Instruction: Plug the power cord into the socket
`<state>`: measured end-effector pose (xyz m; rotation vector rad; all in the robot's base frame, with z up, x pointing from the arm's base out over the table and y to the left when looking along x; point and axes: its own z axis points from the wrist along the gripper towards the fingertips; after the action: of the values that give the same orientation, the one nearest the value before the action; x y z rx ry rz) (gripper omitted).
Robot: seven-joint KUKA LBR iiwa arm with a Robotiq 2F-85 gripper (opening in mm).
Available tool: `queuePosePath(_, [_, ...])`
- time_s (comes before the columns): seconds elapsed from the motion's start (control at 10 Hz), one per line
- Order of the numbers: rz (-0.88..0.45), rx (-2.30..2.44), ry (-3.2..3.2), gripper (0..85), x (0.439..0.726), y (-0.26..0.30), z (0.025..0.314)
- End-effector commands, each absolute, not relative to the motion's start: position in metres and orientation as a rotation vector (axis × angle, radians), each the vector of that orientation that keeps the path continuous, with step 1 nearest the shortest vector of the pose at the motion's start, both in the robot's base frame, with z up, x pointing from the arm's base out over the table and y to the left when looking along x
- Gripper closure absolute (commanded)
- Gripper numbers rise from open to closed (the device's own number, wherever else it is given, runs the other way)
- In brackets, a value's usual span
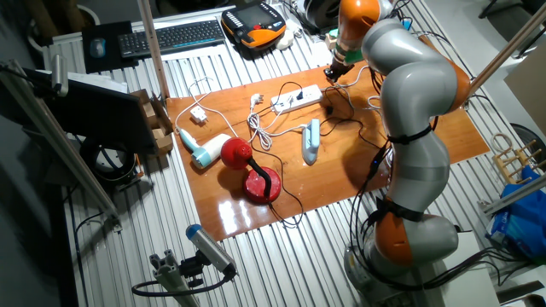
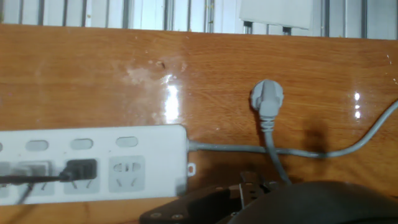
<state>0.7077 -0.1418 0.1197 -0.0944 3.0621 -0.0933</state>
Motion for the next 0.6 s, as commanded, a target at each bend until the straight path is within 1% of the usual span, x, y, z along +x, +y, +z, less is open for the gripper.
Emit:
queuePosePath(0.0, [-0.1,-0.094,3.06,85.0,0.711,-0.147,0.121])
queuePosePath(0.1, [-0.109,-0.089,3.058,85.0,0.713,-0.152,0.119])
queuePosePath(0.3, [-0.074,-0.051,3.048,85.0,0.721,-0.161,0.109])
queuePosePath(0.5, [-0.077,-0.012,3.033,85.0,0.729,-0.165,0.105])
